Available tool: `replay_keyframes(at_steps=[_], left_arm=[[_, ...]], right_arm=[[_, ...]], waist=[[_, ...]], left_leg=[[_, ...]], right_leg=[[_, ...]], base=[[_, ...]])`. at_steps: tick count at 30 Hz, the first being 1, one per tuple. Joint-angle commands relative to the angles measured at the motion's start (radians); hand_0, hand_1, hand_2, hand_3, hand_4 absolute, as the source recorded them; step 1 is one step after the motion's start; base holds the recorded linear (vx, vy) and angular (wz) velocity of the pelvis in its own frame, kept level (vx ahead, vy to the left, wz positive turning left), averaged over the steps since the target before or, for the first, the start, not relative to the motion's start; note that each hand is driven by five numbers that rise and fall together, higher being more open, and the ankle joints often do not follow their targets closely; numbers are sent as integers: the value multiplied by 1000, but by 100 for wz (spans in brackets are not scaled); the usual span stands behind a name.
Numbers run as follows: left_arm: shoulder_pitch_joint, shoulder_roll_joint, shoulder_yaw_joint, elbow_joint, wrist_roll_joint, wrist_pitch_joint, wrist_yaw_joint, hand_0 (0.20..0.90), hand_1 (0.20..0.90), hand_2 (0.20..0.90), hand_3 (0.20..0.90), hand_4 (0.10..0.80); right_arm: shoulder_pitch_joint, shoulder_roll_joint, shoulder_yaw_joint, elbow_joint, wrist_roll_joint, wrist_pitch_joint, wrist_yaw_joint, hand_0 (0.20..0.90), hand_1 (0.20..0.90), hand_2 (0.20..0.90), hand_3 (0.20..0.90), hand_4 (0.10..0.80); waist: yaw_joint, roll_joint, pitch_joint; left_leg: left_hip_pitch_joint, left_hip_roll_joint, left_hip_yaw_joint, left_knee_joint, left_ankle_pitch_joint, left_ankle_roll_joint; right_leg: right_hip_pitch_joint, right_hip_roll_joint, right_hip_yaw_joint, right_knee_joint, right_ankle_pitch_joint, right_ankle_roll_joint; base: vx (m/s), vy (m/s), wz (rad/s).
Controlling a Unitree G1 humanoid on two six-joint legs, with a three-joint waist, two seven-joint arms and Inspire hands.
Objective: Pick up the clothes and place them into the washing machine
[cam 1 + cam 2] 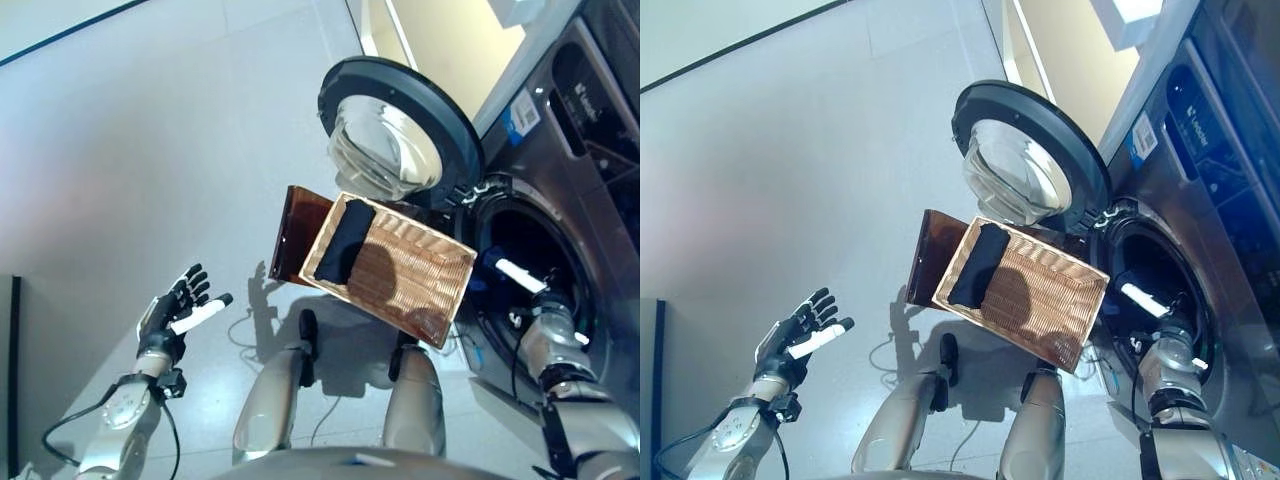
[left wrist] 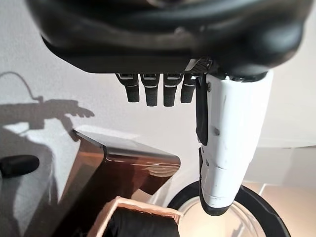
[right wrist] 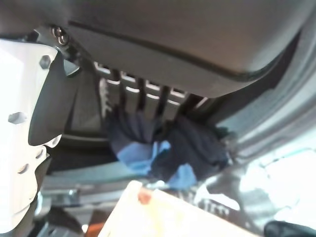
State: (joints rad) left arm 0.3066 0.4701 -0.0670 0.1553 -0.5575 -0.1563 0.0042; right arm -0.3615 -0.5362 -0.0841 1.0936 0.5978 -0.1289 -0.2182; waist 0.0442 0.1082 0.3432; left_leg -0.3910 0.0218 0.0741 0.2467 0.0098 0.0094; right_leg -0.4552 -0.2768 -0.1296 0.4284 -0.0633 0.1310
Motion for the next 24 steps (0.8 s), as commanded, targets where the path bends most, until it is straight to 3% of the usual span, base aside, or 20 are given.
replay_keyframes(at_steps=[1, 10, 19, 24], left_arm=[[9, 11, 105, -12, 33, -66, 13, 900, 900, 900, 900, 800], [3, -38, 136, 1, 57, -59, 27, 900, 900, 900, 900, 800], [8, -35, 136, 15, 60, -52, 41, 900, 900, 900, 900, 800], [15, -33, 142, 21, 61, -46, 45, 900, 900, 900, 900, 800]], right_arm=[[36, 23, 5, -5, 9, -41, 14, 900, 900, 900, 900, 800], [138, 201, -45, 35, 131, -52, 43, 900, 900, 900, 900, 800], [135, 266, -136, 91, 333, -85, 38, 900, 900, 900, 900, 800], [155, 285, -167, 122, 357, -84, 20, 900, 900, 900, 900, 800]], waist=[[6, -27, -48], [-7, -64, -65], [-17, -57, -60], [-20, -46, -60]], left_leg=[[66, 123, -91, -77, 56, -148], [139, 144, -92, -106, 50, -148], [135, 132, -79, -105, 45, -143], [119, 127, -77, -95, 40, -142]], right_leg=[[88, -44, 9, -91, 87, 63], [186, -31, -19, -172, 92, 70], [176, -35, -7, -188, 105, 71], [159, -34, 1, -181, 103, 71]], base=[[114, -27, -1], [73, -15, -2], [-5, 4, -1], [-13, -1, 0]])
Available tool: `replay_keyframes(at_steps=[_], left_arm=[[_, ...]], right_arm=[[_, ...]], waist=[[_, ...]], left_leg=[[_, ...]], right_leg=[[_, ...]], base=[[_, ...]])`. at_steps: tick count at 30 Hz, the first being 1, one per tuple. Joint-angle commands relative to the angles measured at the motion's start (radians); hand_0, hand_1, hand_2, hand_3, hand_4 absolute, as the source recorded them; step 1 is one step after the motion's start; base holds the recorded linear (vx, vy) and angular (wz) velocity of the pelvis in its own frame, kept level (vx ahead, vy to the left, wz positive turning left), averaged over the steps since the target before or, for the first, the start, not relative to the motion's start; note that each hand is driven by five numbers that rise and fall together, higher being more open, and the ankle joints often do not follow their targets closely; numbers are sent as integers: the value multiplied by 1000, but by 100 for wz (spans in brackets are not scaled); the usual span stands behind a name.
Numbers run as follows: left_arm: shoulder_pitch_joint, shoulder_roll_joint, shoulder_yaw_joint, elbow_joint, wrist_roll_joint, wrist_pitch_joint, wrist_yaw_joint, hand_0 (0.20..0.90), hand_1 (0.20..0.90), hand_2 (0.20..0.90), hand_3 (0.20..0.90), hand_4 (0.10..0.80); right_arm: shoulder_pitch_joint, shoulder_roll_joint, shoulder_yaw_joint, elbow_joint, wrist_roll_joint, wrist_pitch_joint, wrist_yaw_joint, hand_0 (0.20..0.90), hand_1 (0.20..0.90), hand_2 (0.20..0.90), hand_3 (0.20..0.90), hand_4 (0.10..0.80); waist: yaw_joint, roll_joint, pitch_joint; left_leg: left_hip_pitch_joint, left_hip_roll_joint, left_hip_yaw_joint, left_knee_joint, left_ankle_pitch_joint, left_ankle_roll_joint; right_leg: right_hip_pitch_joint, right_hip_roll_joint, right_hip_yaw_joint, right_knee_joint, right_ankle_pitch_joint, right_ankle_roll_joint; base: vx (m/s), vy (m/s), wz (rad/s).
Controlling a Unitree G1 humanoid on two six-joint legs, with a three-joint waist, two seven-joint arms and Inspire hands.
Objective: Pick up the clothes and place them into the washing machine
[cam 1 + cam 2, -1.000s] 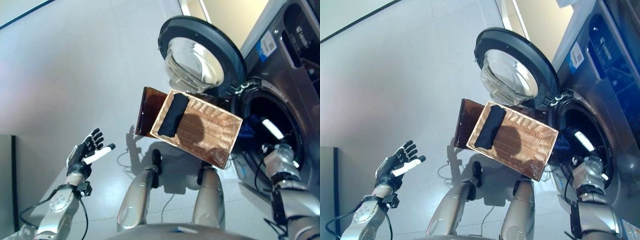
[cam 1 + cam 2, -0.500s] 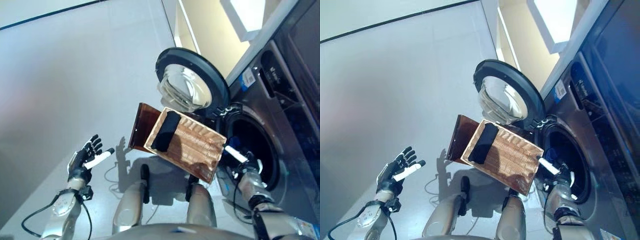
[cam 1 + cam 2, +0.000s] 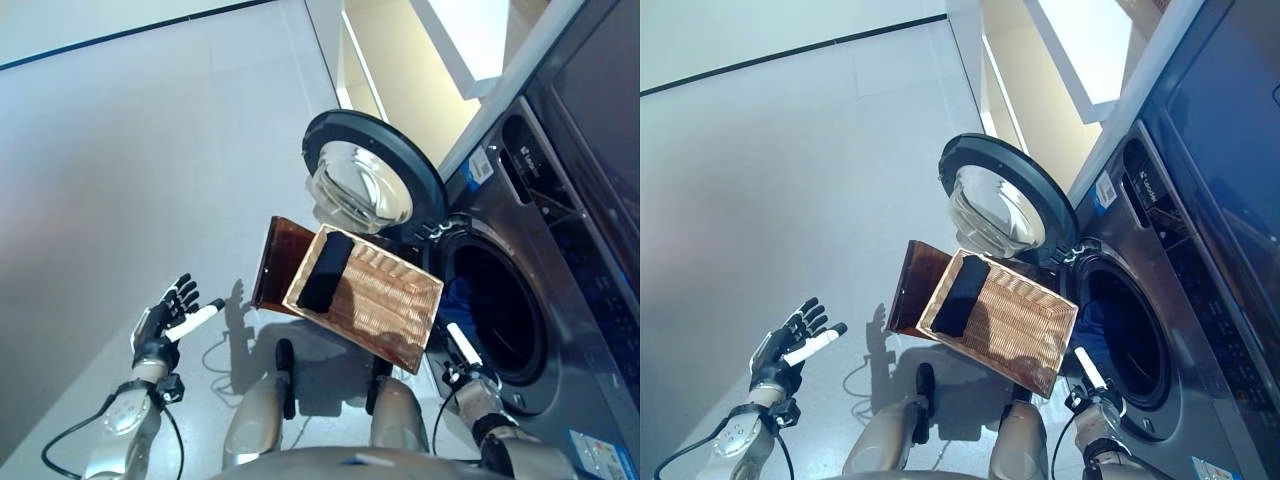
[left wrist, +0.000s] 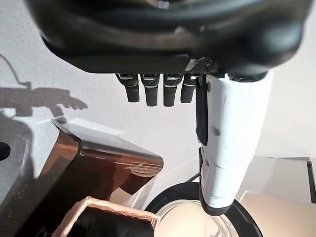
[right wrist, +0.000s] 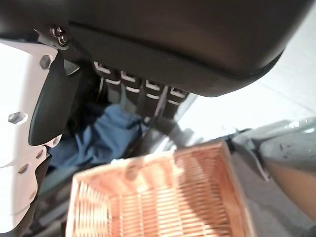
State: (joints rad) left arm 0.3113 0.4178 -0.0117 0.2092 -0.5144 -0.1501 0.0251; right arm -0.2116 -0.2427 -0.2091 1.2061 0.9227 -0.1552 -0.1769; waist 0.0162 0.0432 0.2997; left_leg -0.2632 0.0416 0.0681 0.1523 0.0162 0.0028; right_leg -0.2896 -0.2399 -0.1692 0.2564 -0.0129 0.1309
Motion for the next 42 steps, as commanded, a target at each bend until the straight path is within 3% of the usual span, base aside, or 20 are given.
replay_keyframes(at_steps=[1, 6, 21, 27, 42], left_arm=[[10, 21, 87, -34, 19, -53, 24, 900, 900, 900, 900, 800], [6, 31, 69, -62, 5, -68, 19, 900, 900, 900, 900, 800], [25, 63, 26, -100, -28, -75, -2, 900, 900, 900, 900, 800], [24, 72, 16, -122, -35, -73, -13, 900, 900, 900, 900, 800], [36, 82, 51, -220, -79, -89, -3, 900, 900, 900, 900, 800]], right_arm=[[6, -7, -45, 20, 32, -51, -23, 900, 900, 900, 900, 800], [-8, -21, -49, 35, 25, -44, -34, 900, 900, 900, 900, 800], [-117, -219, -175, 94, 64, -39, -75, 900, 900, 900, 900, 800], [-140, -261, -150, 79, 46, -36, -50, 900, 900, 900, 900, 800], [-175, -251, -135, 123, 30, -22, -50, 900, 900, 900, 900, 800]], waist=[[8, 23, -14], [9, 56, 22], [15, 191, 68], [16, 207, 68], [23, 234, 69]], left_leg=[[-14, 106, -71, 3, 32, -135], [-66, 96, -72, 43, 28, -133], [-208, 70, -58, 192, -16, -125], [-228, 62, -55, 213, -30, -128], [-310, 45, -50, 237, -25, -121]], right_leg=[[-11, -71, 43, -6, 51, 71], [-72, -81, 62, 31, 47, 68], [-226, -119, 121, 197, -13, 58], [-260, -126, 136, 244, -40, 57], [-363, -139, 165, 297, -43, 50]], base=[[0, 0, 0], [-99, 20, -7], [-42, 21, 2], [-3, 0, 1], [-22, 10, 3]])
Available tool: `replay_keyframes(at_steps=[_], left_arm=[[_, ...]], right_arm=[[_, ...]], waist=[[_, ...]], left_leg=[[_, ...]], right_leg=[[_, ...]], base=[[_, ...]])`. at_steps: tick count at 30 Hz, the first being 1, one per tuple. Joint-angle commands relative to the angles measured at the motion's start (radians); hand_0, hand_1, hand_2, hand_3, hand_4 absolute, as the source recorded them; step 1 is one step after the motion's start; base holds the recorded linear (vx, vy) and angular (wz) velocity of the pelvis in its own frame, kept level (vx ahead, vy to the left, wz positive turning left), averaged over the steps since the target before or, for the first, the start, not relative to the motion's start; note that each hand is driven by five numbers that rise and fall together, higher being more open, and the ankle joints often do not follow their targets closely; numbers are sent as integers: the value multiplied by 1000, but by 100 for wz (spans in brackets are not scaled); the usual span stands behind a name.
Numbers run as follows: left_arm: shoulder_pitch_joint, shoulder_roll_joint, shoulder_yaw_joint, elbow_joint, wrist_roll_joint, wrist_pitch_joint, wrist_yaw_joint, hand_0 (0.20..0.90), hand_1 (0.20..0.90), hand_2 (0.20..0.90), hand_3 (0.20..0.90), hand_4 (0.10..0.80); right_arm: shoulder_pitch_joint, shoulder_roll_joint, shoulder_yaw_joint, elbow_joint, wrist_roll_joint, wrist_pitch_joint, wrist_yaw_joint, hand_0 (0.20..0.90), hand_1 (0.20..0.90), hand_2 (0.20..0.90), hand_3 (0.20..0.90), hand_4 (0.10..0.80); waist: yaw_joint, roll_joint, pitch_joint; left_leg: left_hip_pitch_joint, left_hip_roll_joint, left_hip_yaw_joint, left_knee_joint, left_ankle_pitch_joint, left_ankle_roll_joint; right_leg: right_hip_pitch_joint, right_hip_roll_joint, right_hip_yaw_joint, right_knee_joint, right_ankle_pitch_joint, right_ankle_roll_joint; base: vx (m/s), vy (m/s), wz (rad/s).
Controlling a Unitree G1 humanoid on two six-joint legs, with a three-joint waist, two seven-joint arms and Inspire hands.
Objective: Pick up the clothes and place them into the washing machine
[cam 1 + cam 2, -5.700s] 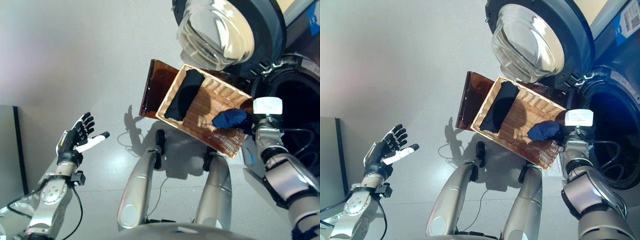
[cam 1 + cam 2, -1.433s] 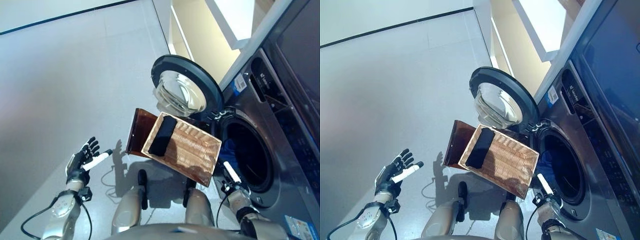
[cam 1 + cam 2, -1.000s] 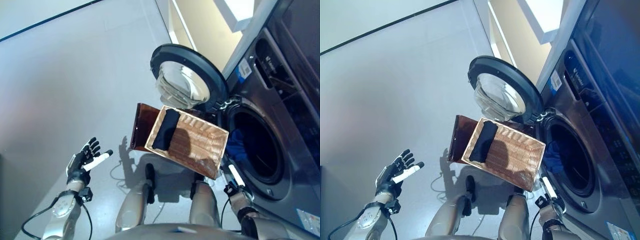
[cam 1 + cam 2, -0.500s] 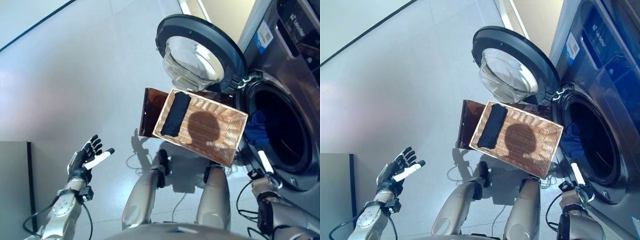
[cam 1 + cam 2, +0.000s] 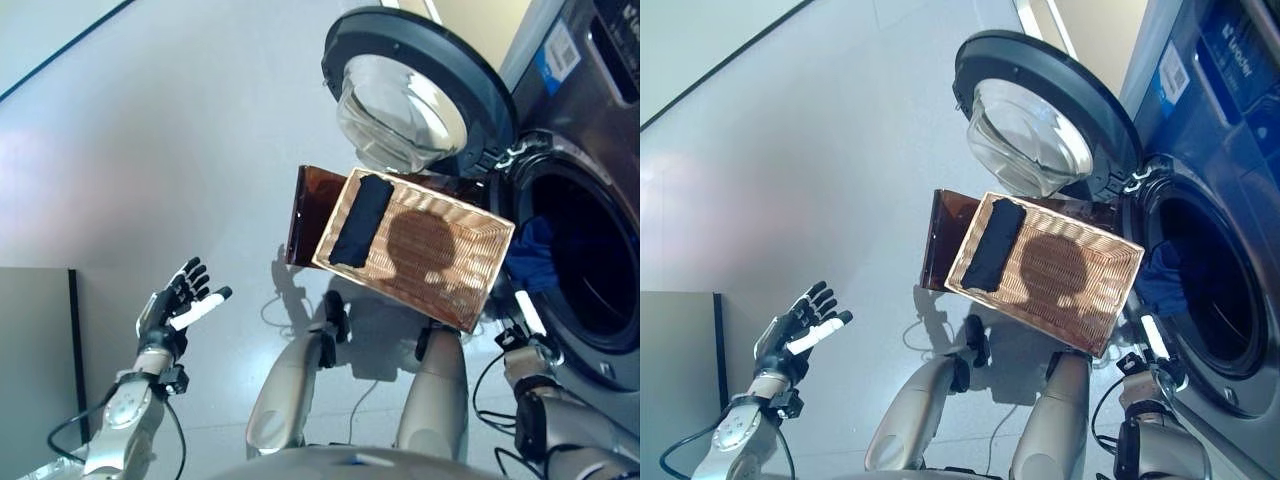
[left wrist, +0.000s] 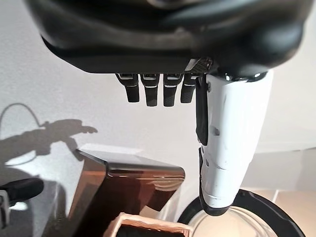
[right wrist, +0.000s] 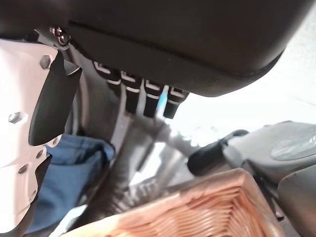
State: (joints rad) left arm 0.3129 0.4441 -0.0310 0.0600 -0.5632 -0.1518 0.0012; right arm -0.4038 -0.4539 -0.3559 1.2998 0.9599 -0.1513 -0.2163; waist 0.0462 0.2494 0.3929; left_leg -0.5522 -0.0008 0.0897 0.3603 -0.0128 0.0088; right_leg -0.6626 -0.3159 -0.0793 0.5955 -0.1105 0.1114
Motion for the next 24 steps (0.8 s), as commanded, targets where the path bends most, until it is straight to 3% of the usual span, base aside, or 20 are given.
replay_keyframes(at_steps=[1, 14, 24], left_arm=[[38, 58, 77, -89, -34, -89, 19, 900, 900, 900, 900, 800], [53, 77, 122, -201, -66, -123, 22, 900, 900, 900, 900, 800], [59, 79, 121, -189, -94, -126, 22, 900, 900, 900, 900, 800]], right_arm=[[14, -41, 11, 34, -12, -24, -14, 900, 900, 900, 900, 800], [-42, -75, 8, -2, 14, -46, -7, 900, 900, 900, 900, 800], [-78, -115, 16, -78, 71, -96, 21, 900, 900, 900, 900, 800]], waist=[[-6, 32, -26], [7, 69, -48], [11, 71, -65]], left_leg=[[-29, 87, -71, 34, 3, -125], [-119, 71, -52, 48, 12, -117], [-133, 73, -49, 24, 28, -121]], right_leg=[[1, -64, 78, -38, 54, 70], [-118, -76, 120, 13, 54, 72], [-139, -74, 122, 23, 56, 78]], base=[[-30, 35, -4], [-15, 23, -1], [0, 0, 0]])
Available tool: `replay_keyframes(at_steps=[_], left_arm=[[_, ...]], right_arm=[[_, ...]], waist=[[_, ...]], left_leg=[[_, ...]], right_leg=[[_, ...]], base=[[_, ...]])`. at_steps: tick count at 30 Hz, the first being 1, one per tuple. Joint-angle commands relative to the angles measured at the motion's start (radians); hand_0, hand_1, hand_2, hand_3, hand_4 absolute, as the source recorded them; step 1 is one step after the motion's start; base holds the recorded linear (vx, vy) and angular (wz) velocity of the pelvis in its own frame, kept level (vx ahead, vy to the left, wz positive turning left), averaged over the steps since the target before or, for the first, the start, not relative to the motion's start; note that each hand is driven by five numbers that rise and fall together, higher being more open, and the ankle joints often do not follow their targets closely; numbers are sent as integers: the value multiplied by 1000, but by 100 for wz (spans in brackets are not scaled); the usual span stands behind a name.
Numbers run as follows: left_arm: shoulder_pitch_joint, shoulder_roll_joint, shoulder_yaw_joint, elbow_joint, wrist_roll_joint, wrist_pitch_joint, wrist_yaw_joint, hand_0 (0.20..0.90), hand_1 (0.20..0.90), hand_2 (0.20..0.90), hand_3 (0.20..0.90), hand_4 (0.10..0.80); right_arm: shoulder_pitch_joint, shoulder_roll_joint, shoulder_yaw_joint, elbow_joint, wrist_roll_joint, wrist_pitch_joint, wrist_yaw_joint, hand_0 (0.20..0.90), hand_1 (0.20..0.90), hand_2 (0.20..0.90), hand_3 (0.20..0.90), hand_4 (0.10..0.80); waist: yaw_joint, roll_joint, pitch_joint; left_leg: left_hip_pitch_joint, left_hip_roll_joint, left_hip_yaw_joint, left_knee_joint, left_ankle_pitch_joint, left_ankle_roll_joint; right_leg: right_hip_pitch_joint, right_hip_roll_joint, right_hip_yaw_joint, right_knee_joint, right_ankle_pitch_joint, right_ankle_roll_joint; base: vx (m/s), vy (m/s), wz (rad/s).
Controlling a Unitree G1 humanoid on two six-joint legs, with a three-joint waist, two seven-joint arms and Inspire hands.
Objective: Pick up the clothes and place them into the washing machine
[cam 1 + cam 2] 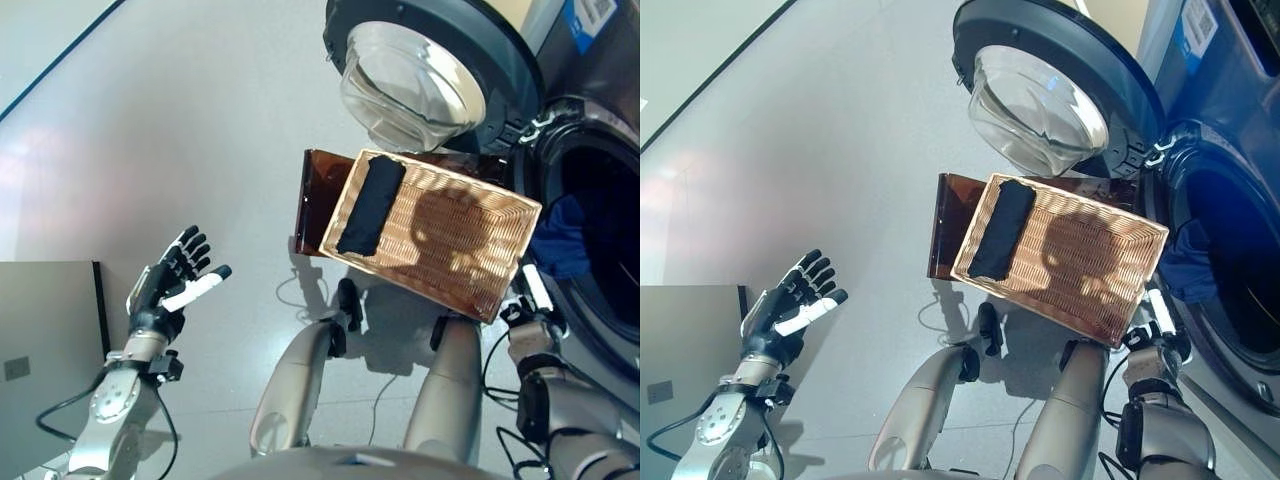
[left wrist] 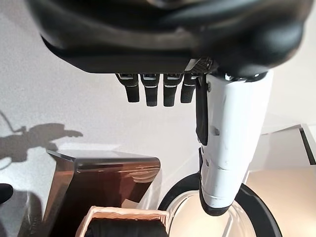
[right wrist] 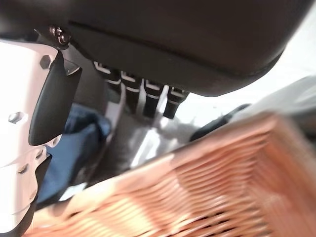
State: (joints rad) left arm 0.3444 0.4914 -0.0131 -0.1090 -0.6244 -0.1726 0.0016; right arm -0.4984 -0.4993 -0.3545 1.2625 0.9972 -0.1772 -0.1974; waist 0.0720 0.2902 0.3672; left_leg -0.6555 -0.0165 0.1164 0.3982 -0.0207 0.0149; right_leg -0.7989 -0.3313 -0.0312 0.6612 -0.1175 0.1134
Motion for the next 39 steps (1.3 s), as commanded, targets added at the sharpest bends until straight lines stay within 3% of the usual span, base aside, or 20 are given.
replay_keyframes(at_steps=[1, 13, 14, 16, 26, 35, 39], left_arm=[[31, 31, 105, -17, -33, -104, 23, 900, 900, 900, 900, 800], [32, 36, 111, -6, -33, -111, 28, 900, 900, 900, 900, 800], [32, 36, 111, -6, -33, -111, 28, 900, 900, 900, 900, 800], [31, 35, 109, -6, -38, -112, 27, 900, 900, 900, 900, 800], [17, 24, 86, -3, -52, -108, 19, 900, 900, 900, 900, 800], [-1, 11, 70, 7, -57, -109, 22, 900, 900, 900, 900, 800], [0, 5, 60, 13, -55, -117, 39, 900, 900, 900, 900, 800]], right_arm=[[14, -73, 14, -43, 32, -77, -1, 900, 900, 900, 900, 800], [-44, -132, 10, -59, 66, -99, -11, 900, 900, 900, 900, 800], [-44, -132, 10, -59, 66, -99, -11, 752, 752, 752, 752, 694], [-57, -143, 17, -66, 68, -103, -10, 200, 200, 200, 200, 300], [-73, -133, 9, -92, 126, -131, 4, 200, 200, 200, 200, 300], [-77, -139, -8, -110, 169, -158, 6, 200, 200, 200, 200, 300], [-93, -152, -61, -128, 208, -221, -51, 200, 200, 200, 200, 300]], waist=[[-14, 30, -41], [1, 34, -44], [1, 34, -44], [5, 37, -42], [22, 37, -45], [26, 28, -40], [24, 29, -36]], left_leg=[[-30, 89, -77, -16, 38, -129], [-6, 83, -90, -99, 81, -137], [-5, 83, -90, -99, 82, -137], [5, 80, -96, -128, 98, -142], [118, 79, -108, -305, 174, -161], [178, 89, -115, -383, 202, -169], [191, 93, -119, -398, 206, -170]], right_leg=[[-3, -57, 74, -41, 63, 76], [8, -53, 62, -57, 58, 78], [8, -53, 62, -57, 58, 78], [14, -55, 58, -62, 59, 81], [60, -63, 21, -82, 46, 92], [88, -66, -6, -79, 27, 94], [99, -62, -12, -77, 19, 94]], base=[[0, 0, 0], [2, -1, 2], [11, -17, 9], [19, -10, 8], [31, 2, 5], [19, -21, 7], [0, 0, 0]])
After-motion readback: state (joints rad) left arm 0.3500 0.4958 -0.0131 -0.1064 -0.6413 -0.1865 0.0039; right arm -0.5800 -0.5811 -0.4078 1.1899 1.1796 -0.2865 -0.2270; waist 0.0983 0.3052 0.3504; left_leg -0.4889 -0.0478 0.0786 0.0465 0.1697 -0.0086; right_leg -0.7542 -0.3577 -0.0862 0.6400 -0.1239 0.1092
